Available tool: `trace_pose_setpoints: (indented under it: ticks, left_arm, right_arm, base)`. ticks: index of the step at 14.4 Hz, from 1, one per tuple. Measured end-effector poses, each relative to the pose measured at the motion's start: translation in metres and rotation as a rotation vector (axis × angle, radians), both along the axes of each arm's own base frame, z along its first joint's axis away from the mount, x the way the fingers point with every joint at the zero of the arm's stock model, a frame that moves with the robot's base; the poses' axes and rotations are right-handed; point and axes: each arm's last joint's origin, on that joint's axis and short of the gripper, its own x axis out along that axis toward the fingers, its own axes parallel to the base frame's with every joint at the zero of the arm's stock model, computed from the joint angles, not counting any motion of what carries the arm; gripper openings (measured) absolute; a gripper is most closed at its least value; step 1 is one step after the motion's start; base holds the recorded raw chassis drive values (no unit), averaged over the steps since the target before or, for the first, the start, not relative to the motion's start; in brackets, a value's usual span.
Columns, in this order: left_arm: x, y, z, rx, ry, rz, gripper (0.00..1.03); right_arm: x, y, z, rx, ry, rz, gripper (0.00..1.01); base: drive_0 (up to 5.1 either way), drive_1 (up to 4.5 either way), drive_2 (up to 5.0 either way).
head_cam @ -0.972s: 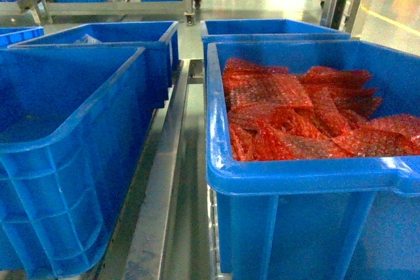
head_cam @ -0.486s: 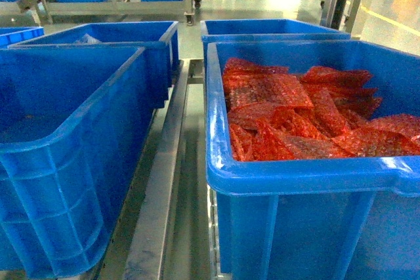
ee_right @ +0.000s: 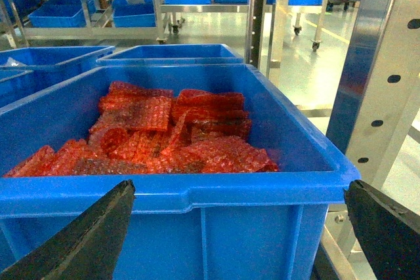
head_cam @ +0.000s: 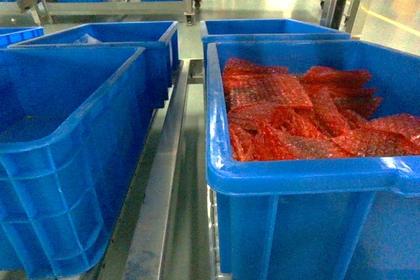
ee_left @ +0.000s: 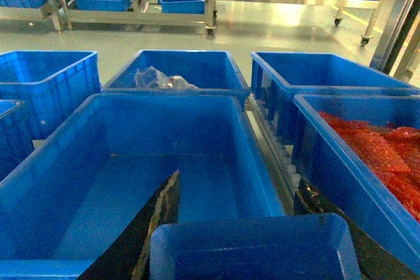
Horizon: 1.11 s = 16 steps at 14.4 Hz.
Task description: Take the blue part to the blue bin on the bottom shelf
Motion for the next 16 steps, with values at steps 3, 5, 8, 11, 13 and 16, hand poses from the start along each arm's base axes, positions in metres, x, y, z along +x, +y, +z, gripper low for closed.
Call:
trace_pose_setpoints:
  ticks: [3, 5, 8, 11, 13, 16]
  left_arm:
    - [0.0, 0.0, 0.0001, 0.0, 0.0, 0.0, 0.44]
    - [0.0, 0.0, 0.0, 0.0, 0.0, 0.0, 0.44]
    - [0.0, 0.0, 0.0, 0.0, 0.0, 0.0, 0.44]
    - [0.0, 0.0, 0.0, 0.0, 0.0, 0.0, 0.44]
    - [0.0, 0.0, 0.0, 0.0, 0.0, 0.0, 0.44]
    - [0.0, 0.0, 0.0, 0.0, 0.0, 0.0, 0.44]
  right_arm:
    - [0.0, 0.0, 0.0, 0.0, 0.0, 0.0, 0.98]
    - [0.0, 0.0, 0.0, 0.0, 0.0, 0.0, 0.98]
    - [0.0, 0.0, 0.0, 0.0, 0.0, 0.0, 0.98]
    - [0.0, 0.0, 0.0, 0.0, 0.0, 0.0, 0.98]
    - [0.0, 0.0, 0.0, 0.0, 0.0, 0.0, 0.98]
    - [0.0, 0.0, 0.0, 0.0, 0.0, 0.0, 0.98]
  base:
    - [0.0, 0.0, 0.0]
    - [0.0, 0.0, 0.0]
    - [0.0, 0.0, 0.0]
    - [0.0, 0.0, 0.0]
    - [0.0, 0.0, 0.0]
    - [0.0, 0.0, 0.0]
